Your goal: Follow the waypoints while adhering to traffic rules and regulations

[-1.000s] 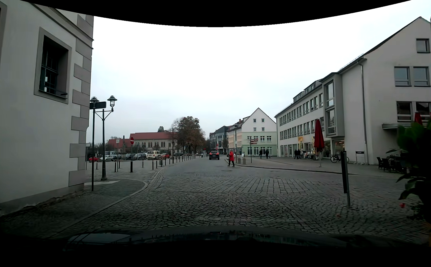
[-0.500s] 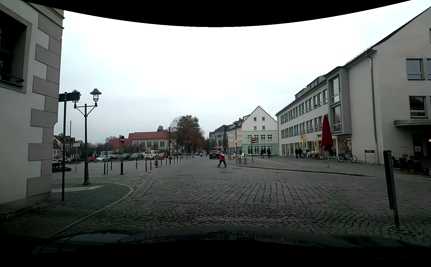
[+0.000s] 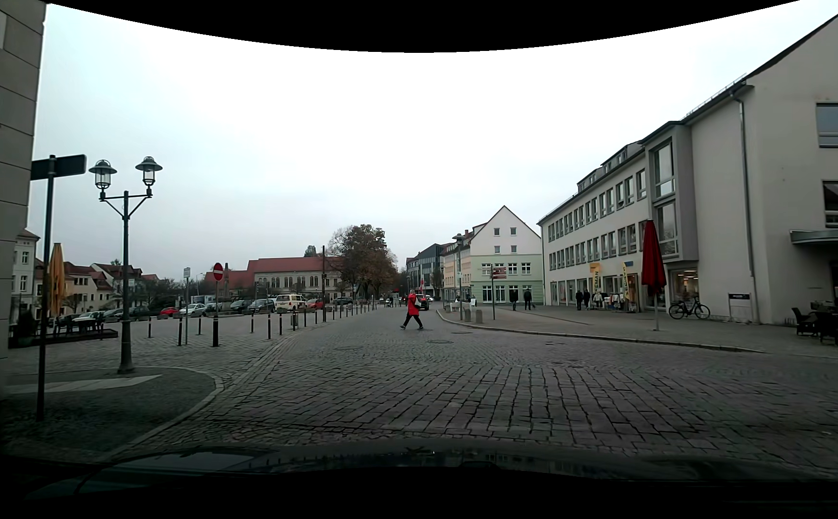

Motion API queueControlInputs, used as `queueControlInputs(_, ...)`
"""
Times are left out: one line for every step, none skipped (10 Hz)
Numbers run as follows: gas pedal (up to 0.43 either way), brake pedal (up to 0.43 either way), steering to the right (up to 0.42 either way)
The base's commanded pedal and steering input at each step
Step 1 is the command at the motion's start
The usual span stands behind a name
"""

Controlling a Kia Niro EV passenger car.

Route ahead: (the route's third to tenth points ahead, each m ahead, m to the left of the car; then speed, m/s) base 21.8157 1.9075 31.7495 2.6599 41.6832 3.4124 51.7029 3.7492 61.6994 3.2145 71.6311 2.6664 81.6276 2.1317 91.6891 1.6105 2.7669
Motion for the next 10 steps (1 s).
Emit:
queueControlInputs(0.000,0.183,0.011)
queueControlInputs(0.000,0.195,0.010)
queueControlInputs(0.000,0.207,0.010)
queueControlInputs(0.000,0.232,0.018)
queueControlInputs(0.000,0.238,0.028)
queueControlInputs(0.000,0.238,0.027)
queueControlInputs(0.000,0.238,0.024)
queueControlInputs(0.000,0.232,0.025)
queueControlInputs(0.000,0.232,0.029)
queueControlInputs(0.000,0.238,0.031)
